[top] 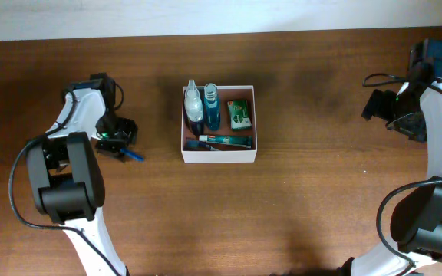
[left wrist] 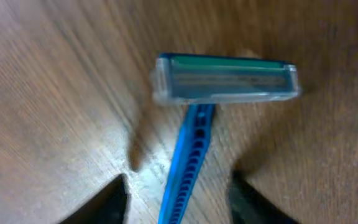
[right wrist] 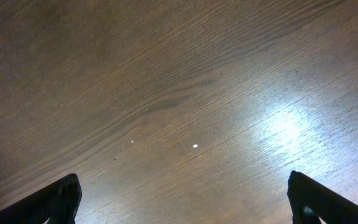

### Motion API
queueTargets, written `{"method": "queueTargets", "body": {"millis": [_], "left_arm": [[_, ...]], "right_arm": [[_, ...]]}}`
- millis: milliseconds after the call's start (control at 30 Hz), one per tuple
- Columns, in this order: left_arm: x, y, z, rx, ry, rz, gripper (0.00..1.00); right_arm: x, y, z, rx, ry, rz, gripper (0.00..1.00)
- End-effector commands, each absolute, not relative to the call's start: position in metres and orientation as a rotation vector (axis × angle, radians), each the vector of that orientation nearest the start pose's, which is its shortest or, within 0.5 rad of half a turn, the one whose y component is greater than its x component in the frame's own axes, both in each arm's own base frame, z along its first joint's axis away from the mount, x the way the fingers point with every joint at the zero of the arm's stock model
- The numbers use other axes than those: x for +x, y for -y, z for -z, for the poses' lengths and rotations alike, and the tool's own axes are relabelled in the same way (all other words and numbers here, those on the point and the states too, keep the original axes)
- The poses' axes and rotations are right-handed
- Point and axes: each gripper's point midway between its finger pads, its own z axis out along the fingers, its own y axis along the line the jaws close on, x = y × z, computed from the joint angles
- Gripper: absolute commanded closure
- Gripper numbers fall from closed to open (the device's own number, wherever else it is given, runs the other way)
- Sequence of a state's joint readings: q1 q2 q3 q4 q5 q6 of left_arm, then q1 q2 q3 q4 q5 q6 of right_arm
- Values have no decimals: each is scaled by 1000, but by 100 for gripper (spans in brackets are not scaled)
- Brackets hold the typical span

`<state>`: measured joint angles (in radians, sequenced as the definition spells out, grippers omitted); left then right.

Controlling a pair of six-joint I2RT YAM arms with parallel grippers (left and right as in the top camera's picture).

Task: Pack container
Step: 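Grasp the blue razor handle with the left gripper and lift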

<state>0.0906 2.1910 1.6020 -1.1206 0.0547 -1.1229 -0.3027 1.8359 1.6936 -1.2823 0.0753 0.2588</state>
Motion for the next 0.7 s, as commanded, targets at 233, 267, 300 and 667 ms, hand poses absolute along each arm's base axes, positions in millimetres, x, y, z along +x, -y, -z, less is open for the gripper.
{"method": "queueTargets", "body": {"millis": [233, 267, 300, 667], "left_arm": [[348, -46, 23, -1675, -2858, -282, 99], [348, -46, 23, -1649, -2876, -279, 99], [348, -45, 23, -1620, -2897, -267, 99], [421, -25, -63, -727, -3084, 98, 100]], "right_arm": [[352, 128, -147, 862, -2879, 140, 1], [352, 128, -147, 862, -2879, 140, 1], [352, 128, -147, 862, -2879, 140, 1], [352, 128, -147, 861, -2879, 140, 1]]}}
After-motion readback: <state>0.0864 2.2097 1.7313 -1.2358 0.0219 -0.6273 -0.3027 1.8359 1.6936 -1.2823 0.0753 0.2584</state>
